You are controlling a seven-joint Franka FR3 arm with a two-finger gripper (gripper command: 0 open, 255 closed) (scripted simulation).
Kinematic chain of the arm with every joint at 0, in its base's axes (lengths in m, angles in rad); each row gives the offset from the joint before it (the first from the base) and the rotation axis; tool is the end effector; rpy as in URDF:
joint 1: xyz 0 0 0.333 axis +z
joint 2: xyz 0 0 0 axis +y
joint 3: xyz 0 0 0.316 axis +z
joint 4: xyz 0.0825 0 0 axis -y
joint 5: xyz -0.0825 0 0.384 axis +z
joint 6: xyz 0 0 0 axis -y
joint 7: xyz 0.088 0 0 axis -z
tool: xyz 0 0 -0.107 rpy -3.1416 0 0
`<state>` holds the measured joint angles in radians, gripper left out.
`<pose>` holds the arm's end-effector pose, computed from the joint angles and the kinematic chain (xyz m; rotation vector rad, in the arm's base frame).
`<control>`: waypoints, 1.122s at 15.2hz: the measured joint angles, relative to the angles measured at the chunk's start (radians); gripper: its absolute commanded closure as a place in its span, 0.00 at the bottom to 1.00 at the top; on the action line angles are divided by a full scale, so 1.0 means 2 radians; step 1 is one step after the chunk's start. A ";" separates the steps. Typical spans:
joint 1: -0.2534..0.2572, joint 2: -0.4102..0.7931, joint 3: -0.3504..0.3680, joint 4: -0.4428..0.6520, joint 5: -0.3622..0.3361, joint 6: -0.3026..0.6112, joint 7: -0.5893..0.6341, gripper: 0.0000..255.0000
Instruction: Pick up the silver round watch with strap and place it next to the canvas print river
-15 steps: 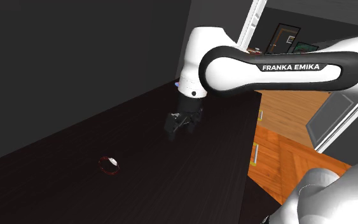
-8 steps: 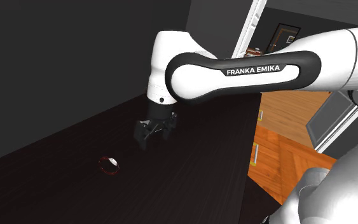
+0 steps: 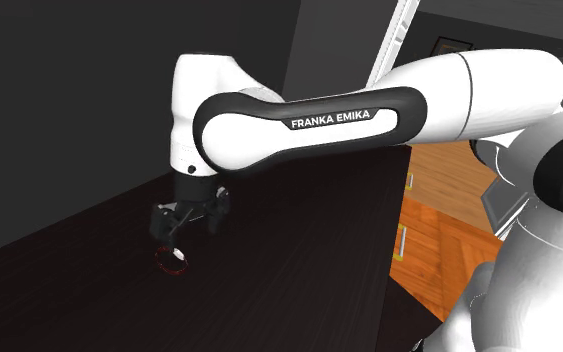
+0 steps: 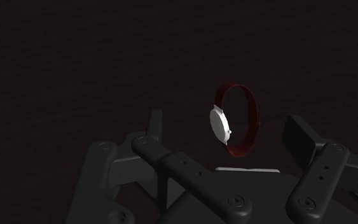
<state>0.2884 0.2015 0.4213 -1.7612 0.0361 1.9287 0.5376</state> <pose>0.4727 0.3899 0.4561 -3.0462 -0.2324 0.1243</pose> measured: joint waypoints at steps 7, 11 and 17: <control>0.007 0.021 0.002 -0.018 -0.007 0.038 0.007 0.00; 0.008 0.023 0.001 -0.025 -0.008 0.048 0.007 0.00; 0.008 0.024 0.001 -0.026 -0.008 0.048 0.007 1.00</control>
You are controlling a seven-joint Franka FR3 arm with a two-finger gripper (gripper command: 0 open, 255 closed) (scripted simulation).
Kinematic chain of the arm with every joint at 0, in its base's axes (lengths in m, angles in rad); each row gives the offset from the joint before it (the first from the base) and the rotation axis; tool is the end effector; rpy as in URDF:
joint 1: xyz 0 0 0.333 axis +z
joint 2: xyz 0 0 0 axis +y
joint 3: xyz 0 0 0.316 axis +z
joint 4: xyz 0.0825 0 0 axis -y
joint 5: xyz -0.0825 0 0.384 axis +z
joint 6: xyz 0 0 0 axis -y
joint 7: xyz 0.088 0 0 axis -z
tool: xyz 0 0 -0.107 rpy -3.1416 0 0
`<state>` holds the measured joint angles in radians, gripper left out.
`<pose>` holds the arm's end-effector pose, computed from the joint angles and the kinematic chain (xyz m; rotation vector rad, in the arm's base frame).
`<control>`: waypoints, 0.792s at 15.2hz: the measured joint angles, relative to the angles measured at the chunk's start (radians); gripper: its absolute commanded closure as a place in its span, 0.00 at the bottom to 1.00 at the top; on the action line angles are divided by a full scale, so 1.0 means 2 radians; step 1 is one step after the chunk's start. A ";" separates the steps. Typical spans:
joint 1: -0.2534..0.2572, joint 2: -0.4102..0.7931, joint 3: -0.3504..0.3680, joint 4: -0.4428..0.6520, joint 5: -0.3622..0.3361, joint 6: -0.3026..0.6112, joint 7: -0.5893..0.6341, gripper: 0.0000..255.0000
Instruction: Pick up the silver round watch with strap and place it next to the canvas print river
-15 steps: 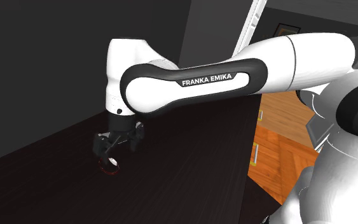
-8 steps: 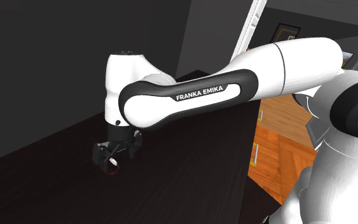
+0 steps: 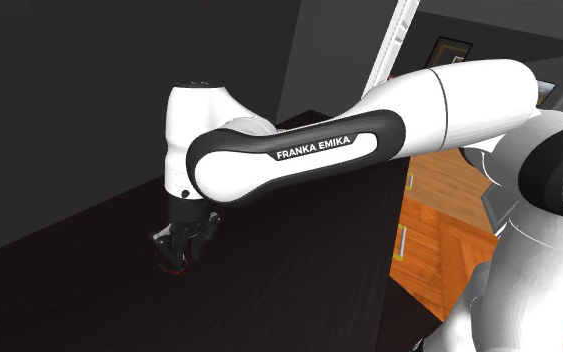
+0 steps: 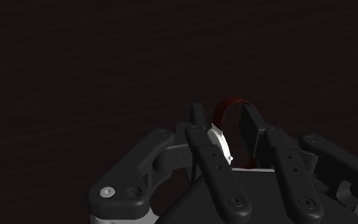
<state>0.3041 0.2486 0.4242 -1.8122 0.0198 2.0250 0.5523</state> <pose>0.4705 0.4006 0.4138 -3.0426 -0.2383 0.1264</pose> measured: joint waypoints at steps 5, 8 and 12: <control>0.000 0.000 0.000 0.000 0.000 0.000 0.000 1.00; 0.000 0.000 0.000 0.000 0.000 0.000 0.000 1.00; -0.001 -0.007 0.001 0.012 0.003 -0.019 0.000 1.00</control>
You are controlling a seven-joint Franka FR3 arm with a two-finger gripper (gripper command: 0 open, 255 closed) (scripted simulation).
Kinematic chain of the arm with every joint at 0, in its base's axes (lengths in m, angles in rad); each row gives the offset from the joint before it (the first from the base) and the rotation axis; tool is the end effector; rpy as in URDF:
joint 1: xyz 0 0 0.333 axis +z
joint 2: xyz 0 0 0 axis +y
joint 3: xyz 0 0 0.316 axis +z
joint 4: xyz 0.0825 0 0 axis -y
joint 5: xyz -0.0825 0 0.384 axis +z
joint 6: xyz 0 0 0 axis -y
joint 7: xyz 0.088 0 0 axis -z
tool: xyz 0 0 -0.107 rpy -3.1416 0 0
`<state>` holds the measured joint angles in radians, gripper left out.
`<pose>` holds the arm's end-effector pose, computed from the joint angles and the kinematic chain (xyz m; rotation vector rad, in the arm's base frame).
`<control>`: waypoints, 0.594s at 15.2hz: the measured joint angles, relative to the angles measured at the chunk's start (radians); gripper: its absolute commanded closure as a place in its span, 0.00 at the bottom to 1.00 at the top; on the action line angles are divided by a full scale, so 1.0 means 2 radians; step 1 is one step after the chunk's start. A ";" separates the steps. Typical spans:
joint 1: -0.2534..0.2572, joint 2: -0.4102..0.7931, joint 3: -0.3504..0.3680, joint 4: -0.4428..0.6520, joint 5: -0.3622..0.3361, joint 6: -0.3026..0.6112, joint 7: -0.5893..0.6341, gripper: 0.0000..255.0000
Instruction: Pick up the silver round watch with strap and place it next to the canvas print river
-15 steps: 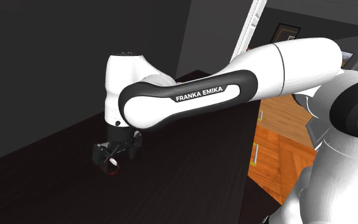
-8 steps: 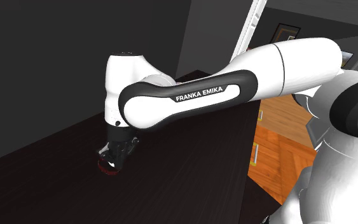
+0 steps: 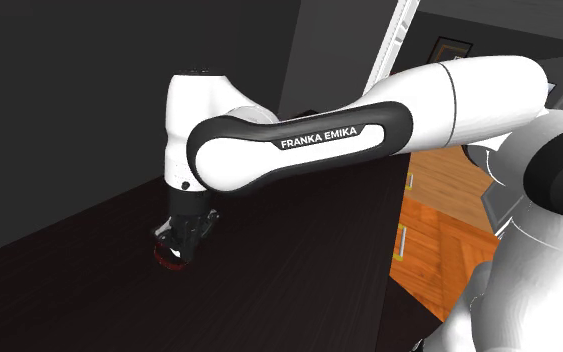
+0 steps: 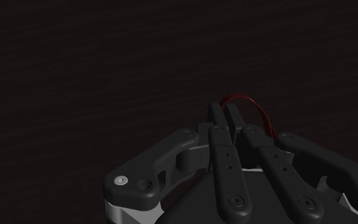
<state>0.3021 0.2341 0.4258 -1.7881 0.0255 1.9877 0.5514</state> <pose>0.4703 0.4002 0.4302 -3.0424 -0.2384 0.1261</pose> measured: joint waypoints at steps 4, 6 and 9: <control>0.000 -0.007 0.001 0.018 0.002 -0.024 0.001 1.00; -0.001 -0.010 0.001 0.027 0.003 -0.036 0.001 1.00; -0.001 -0.012 0.002 0.045 0.004 -0.056 0.002 1.00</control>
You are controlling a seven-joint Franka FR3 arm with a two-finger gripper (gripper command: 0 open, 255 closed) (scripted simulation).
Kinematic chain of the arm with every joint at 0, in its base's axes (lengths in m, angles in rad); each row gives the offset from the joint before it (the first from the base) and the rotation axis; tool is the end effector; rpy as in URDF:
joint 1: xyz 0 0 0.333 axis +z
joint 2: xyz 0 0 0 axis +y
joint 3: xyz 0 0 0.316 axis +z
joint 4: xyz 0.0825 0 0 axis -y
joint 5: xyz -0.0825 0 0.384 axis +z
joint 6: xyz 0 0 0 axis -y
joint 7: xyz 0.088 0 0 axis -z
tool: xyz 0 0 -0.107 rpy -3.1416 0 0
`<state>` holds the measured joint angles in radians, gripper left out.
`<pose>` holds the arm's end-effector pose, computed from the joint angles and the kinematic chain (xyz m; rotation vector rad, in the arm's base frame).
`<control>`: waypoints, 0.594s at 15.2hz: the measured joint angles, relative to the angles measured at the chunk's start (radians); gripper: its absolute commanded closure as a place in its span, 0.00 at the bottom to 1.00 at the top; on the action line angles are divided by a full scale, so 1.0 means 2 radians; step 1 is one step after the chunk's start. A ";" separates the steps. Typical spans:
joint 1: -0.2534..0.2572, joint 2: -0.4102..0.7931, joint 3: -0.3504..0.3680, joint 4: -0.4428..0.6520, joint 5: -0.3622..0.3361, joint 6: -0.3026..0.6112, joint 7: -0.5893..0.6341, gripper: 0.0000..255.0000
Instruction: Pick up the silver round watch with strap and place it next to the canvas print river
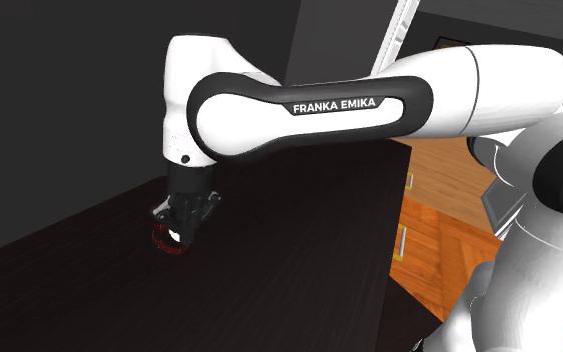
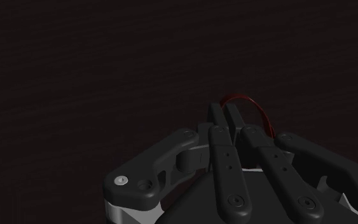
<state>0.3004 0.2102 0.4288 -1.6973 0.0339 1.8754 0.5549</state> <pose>0.4711 0.4006 0.4773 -3.0424 -0.2380 0.1256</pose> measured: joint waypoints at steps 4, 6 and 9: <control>0.000 -0.003 0.000 0.023 0.001 -0.026 0.001 1.00; 0.000 -0.005 0.001 0.034 0.001 -0.038 0.002 1.00; 0.000 -0.006 0.001 0.052 0.002 -0.057 0.003 1.00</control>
<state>0.3008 0.1979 0.4310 -1.5937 0.0377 1.7608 0.5611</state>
